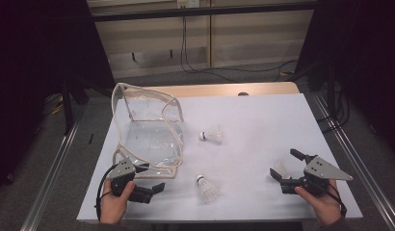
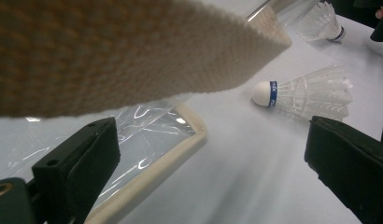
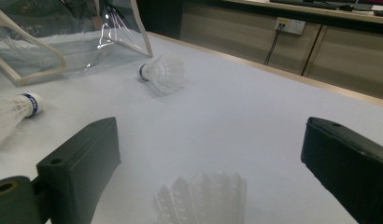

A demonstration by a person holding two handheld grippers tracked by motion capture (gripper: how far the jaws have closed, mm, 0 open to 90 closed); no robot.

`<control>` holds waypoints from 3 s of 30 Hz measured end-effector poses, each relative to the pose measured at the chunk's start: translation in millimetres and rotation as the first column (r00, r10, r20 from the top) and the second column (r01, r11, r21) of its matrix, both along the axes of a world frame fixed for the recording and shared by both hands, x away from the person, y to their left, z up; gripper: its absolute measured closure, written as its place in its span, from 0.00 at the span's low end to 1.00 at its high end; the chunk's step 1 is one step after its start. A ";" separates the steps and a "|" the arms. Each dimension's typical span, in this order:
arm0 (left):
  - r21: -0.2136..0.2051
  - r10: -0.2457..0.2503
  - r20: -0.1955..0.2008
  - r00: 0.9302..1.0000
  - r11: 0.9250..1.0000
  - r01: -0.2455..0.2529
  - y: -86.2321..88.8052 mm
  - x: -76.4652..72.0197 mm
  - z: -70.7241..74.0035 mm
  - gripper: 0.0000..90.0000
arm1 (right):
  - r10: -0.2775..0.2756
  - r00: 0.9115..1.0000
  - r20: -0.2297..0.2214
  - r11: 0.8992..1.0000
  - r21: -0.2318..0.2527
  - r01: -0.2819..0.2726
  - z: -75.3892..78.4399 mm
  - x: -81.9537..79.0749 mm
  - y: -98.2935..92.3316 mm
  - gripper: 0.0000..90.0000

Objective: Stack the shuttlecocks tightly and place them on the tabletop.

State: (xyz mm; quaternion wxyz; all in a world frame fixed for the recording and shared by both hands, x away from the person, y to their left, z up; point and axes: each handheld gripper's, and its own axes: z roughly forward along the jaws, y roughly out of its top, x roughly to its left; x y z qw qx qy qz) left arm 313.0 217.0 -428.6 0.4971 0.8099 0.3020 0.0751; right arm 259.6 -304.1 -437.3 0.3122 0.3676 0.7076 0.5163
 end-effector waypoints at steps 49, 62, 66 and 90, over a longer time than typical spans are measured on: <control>-0.008 0.007 0.000 1.000 1.000 -0.007 -1.6 -0.2 -0.2 0.03 | 0.007 0.942 -0.336 1.000 0.027 0.002 -1.1 23.2 -7.0 0.64; -0.014 0.003 0.001 1.000 1.000 -0.003 -2.2 -0.7 0.1 0.03 | 0.091 0.948 -0.305 0.996 0.037 -0.083 16.6 42.5 6.9 0.98; -0.014 0.001 0.001 1.000 1.000 -0.001 -2.2 -0.8 -0.1 0.03 | 0.108 0.955 -0.277 0.994 0.043 -0.100 21.1 60.0 19.7 0.98; -0.015 -0.007 -0.005 1.000 1.000 0.007 -2.8 -1.4 -0.9 0.03 | 0.095 0.949 -0.300 0.994 -0.025 -0.107 11.1 86.0 46.4 0.87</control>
